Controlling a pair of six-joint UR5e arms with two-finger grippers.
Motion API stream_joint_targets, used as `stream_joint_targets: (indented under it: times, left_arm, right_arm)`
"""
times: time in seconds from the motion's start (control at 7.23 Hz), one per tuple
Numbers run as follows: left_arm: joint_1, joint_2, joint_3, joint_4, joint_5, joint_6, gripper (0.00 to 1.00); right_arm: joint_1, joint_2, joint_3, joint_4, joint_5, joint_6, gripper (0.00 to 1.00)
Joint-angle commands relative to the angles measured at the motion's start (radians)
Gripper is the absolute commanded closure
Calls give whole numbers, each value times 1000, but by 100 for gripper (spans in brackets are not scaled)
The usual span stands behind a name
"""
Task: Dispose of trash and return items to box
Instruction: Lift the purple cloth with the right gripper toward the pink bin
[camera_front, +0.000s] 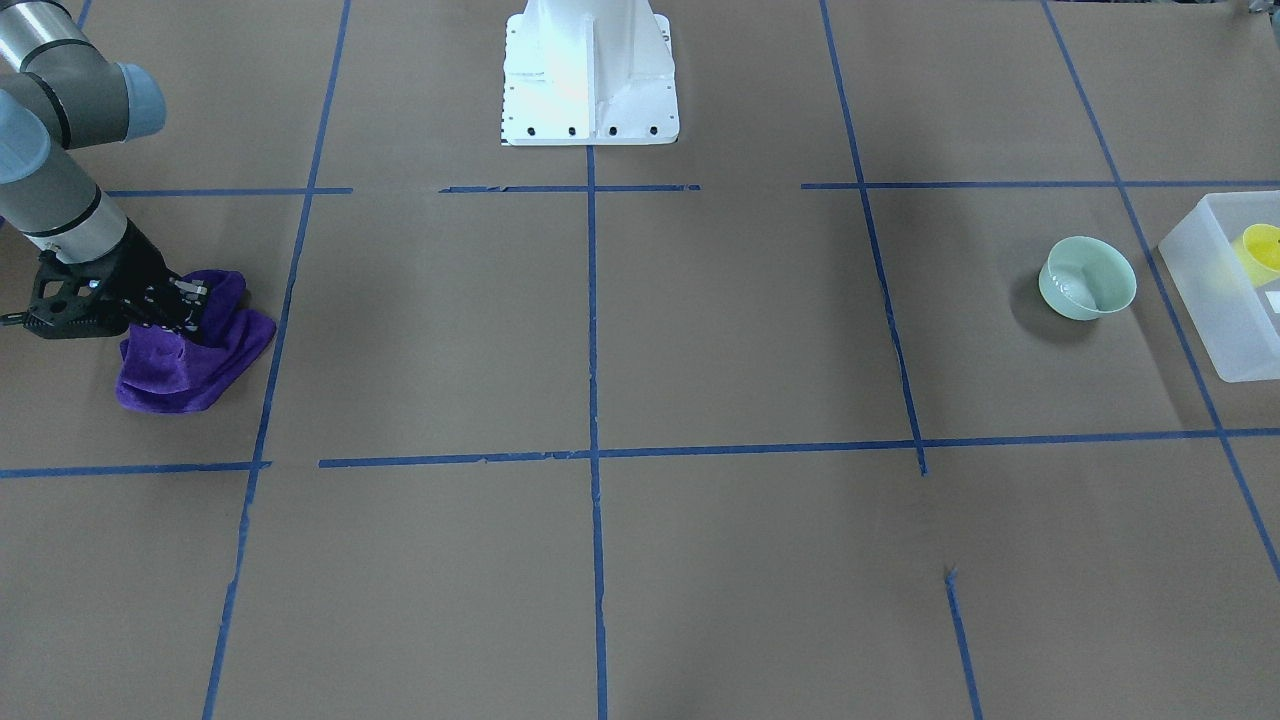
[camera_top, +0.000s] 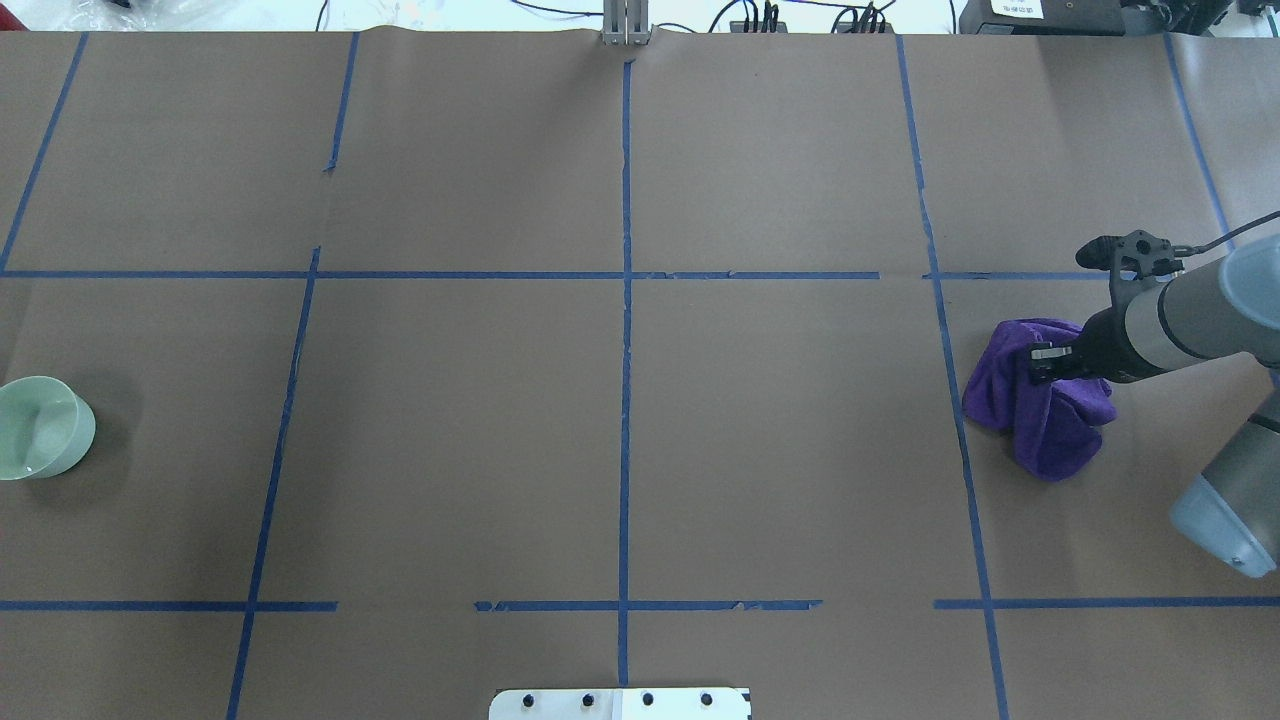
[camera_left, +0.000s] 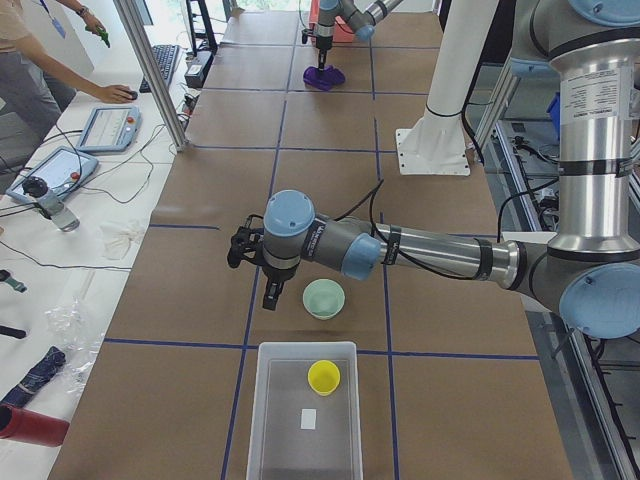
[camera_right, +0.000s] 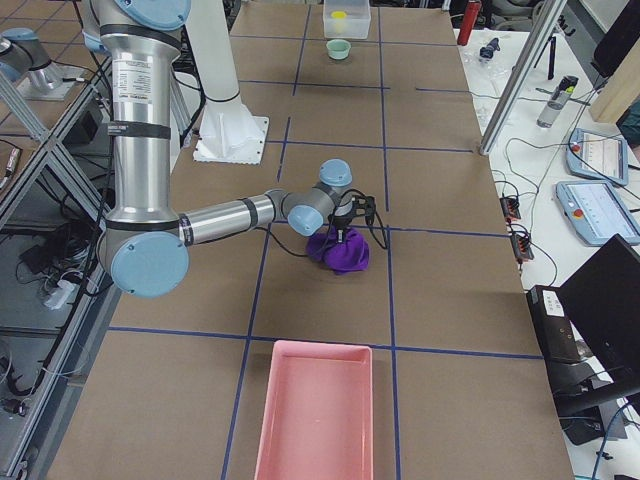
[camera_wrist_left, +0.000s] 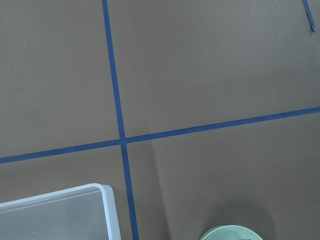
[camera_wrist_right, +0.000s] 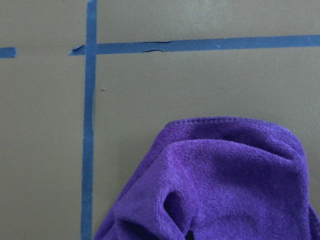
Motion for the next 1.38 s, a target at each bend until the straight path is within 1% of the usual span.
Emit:
stream_joint_targets:
  times: [0.0,0.14,0.28,0.42,0.55,0.83,0.97,1.11,1.25]
  left_arm:
    - [73,-5,-2,-72,2,-126,12]
    - [99,-5,-1,-87,2,-161,12]
    - [127,-5,-2,-113,5,-206,12]
    - [151,-5,-1,-142,7,-253,12]
    - [185,-5,0,-158,11,-286,12]
    - [228,-5,3,-159,48,-290,12]
    - [240,-5,12,-159,48,-293,12]
    - [244,-3,12,-158,48,-295,12]
    - [245,-5,13,-158,50,-294,12]
  right_arm:
    - [80,-68,127,-14,39,-12,100]
    - [205,-82,135,-13,155,-39,100]
    - [329,-107,134,-16,257,-137,100]
    - [431,-136,126,-22,307,-241,100]
    - [540,-142,126,-92,367,-365,100]
    - [751,-154,125,-308,404,-699,100]
    - [876,-152,126,-458,404,-909,100]
    - [962,-150,118,-576,381,-1090,100]
    - [1023,-139,76,-647,293,-1270,100]
